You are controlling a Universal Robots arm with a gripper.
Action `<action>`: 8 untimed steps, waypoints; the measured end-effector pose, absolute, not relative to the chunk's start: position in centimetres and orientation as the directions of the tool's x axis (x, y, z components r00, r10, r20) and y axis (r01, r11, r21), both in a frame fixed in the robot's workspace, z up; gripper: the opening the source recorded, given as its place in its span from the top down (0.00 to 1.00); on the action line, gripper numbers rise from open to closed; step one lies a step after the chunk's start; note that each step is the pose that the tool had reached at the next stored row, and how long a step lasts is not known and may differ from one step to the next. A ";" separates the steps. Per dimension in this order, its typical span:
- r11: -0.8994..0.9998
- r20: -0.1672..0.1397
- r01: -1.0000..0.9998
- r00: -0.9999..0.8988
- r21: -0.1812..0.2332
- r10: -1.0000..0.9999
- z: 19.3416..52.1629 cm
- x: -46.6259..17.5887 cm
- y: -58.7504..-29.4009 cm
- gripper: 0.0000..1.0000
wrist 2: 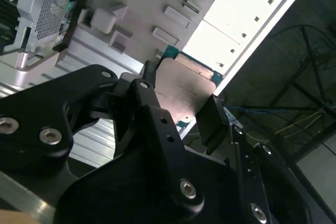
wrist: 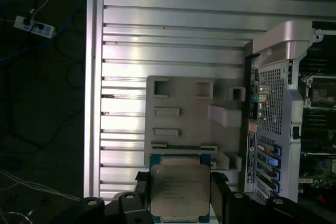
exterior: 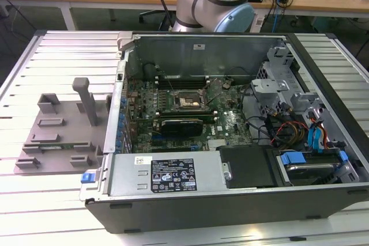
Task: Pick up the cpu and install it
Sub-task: 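Pick up the cpu and move it towards the insertion slot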
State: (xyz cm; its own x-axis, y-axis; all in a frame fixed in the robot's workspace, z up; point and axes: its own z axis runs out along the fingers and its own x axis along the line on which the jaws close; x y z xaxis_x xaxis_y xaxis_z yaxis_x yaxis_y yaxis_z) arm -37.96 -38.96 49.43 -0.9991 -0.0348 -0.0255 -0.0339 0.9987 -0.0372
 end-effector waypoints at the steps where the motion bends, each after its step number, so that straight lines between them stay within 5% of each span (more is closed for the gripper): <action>1: 0.999 -0.025 -0.034 -0.999 -0.037 -0.035 49.3 -37.4 -39.0 0.45; 8: 0.999 -0.021 -0.034 -0.999 -0.037 -0.035 47.6 -33.3 -39.0 0.45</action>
